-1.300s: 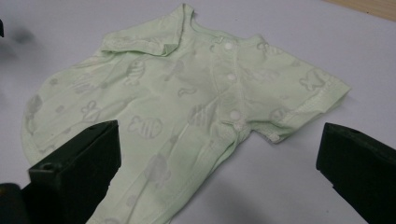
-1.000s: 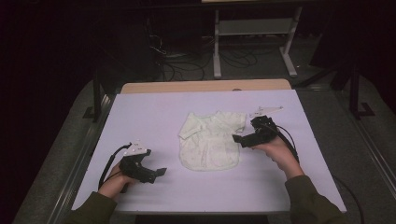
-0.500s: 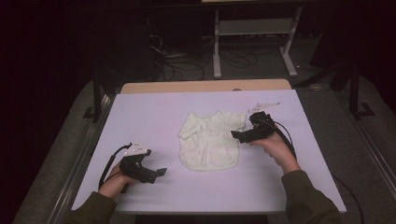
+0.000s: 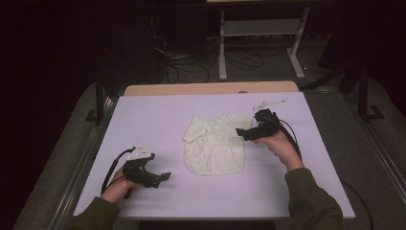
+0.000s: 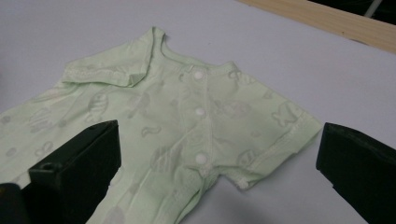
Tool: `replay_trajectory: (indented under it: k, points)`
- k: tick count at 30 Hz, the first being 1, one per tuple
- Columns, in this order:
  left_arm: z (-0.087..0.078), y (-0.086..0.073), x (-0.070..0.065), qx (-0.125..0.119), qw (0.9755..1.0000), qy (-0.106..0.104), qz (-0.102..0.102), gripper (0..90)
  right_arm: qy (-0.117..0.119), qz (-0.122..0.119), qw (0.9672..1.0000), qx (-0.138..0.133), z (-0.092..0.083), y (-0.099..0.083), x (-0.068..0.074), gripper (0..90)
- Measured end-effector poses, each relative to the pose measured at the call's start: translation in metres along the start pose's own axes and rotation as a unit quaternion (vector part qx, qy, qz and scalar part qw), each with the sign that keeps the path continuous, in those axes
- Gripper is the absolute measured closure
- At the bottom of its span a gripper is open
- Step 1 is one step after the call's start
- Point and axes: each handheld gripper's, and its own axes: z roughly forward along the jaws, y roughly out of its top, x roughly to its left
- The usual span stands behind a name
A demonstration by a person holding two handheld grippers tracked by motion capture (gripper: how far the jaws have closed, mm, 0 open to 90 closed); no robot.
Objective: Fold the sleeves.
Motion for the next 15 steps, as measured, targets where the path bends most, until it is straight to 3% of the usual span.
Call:
replay_trajectory:
  k: [15]
  points:
    - [0.0,0.0,0.0,-0.002,1.0,0.001,-0.002,0.0,-0.021,0.017,0.9996,-0.005,0.014,0.012,-0.016,1.3]
